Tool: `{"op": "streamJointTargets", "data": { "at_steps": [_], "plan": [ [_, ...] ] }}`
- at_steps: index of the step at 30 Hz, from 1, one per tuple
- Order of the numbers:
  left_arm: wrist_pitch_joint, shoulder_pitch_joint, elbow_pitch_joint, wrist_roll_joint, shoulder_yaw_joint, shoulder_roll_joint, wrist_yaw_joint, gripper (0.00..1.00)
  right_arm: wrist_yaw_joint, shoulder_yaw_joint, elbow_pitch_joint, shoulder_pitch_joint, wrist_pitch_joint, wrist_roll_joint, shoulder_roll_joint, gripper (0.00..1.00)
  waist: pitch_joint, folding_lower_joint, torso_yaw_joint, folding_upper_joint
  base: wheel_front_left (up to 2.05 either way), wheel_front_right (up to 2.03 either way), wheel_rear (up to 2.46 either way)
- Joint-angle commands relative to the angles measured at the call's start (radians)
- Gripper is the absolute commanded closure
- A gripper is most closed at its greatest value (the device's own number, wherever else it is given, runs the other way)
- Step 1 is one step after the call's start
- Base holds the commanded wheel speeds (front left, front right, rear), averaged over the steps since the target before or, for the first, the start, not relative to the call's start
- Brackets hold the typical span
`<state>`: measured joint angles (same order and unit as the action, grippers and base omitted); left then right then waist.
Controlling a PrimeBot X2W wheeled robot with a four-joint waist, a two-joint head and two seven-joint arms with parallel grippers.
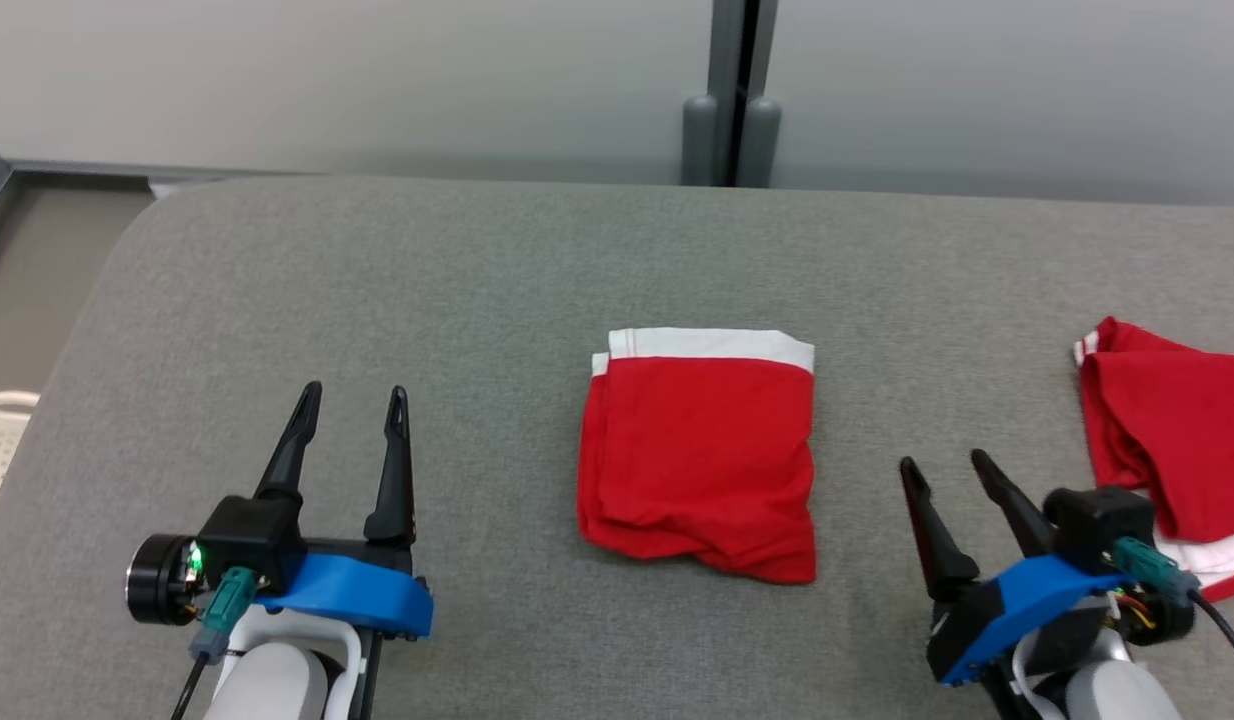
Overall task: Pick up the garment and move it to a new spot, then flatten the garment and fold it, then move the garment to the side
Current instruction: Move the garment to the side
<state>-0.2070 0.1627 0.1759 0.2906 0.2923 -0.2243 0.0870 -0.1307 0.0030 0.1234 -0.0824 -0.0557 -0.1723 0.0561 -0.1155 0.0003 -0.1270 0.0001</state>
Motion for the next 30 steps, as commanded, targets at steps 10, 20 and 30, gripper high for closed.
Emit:
{"op": "streamJointTargets", "data": {
  "at_steps": [10, 20, 30],
  "plan": [
    [-0.051, 0.096, 0.040, -0.011, 0.002, 0.037, -0.014, 0.00, 0.000, 0.123, 0.329, -0.211, 0.004, -0.046, 0.000, 0.00, -0.139, -0.0003, -0.130, -0.0001, 0.00, 0.00, 0.00],
    [-0.058, 0.078, 0.059, -0.020, -0.014, 0.039, -0.012, 0.00, 0.000, 0.173, 0.389, -0.234, 0.024, -0.056, 0.005, 1.00, -0.120, -0.0003, -0.080, -0.0001, 0.00, 0.00, 0.00],
    [-0.058, 0.051, 0.040, -0.022, -0.027, 0.017, -0.011, 0.00, 0.000, 0.240, 0.313, -0.196, 0.041, -0.090, 0.093, 1.00, -0.093, -0.0003, 0.105, -0.0001, 0.00, 0.00, 0.00]
  ]
}}
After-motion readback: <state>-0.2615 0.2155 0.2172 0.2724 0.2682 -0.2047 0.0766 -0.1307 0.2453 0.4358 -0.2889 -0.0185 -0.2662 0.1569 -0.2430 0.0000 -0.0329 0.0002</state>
